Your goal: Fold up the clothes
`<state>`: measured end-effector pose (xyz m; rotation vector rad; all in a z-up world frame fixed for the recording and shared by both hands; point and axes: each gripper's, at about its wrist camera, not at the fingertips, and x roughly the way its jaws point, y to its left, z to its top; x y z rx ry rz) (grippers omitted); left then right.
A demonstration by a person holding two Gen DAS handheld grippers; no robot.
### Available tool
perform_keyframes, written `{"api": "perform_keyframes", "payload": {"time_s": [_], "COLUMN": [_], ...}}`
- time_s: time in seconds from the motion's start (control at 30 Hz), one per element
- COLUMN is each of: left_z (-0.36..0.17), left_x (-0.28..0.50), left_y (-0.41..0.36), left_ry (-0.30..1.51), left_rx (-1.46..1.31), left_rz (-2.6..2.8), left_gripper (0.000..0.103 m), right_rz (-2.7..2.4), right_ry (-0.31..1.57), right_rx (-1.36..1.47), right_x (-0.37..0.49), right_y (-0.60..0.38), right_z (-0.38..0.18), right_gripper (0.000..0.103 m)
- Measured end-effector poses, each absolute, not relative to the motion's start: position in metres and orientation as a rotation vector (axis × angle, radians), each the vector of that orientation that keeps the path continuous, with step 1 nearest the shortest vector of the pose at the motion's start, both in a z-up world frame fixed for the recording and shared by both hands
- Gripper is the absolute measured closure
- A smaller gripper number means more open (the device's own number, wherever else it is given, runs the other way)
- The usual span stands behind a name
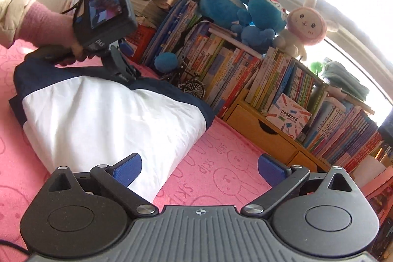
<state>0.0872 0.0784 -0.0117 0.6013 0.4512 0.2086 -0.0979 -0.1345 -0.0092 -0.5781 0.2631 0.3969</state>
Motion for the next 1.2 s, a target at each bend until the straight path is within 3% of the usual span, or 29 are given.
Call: {"api": "perform_keyframes", "payload": {"time_s": [0.17,0.23,0.3,0.47,0.67,0.93,1.0,1.13,1.2], "left_z": [0.01,0.018,0.016,-0.009,-0.035,-0.05,-0.05,-0.048,-0.046], "left_x": [0.011,-0.025,-0.055,-0.098,-0.1,-0.089,-0.087,-0.084,-0.082], "left_y": [0.092,0.08,0.059,0.005,-0.027,-0.052,-0.054,-0.058,-0.056], "left_ry": [0.397,0.369,0.358,0.358,0.362,0.407,0.428,0.465,0.481], "left_rx": [0.518,0.482,0.52,0.684,0.775,0.786,0.775,0.764,0.747], "left_rz": [0.095,-0.024,-0.149,-0.374,-0.482,-0.464,-0.448,-0.41,-0.396], "left_gripper": [0.057,0.052,0.047,0.047,0.047,0.047,0.049,0.065,0.067], "right_rz": [0.447,0.435,0.415,0.357,0.294,0.345,0.352,0.344,0.34], "right_ry": [0.259,0.268,0.271,0.285,0.337,0.428,0.452,0.451,0.449], "right_rx": [-0.656,-0.667,-0.664,-0.577,-0.465,-0.167,-0.093,-0.088,-0.089], "right_x": [-0.137,-0.139,-0.138,-0.129,-0.119,-0.092,-0.087,-0.087,-0.087], "right_y": [-0.127,-0.118,-0.109,-0.115,-0.136,-0.157,-0.163,-0.163,-0.163], "right_z": [-0.031,-0.039,-0.045,-0.047,-0.05,-0.039,-0.039,-0.039,-0.04], "right_gripper": [0.001,0.001,0.001,0.005,0.018,0.051,0.053,0.053,0.053]}}
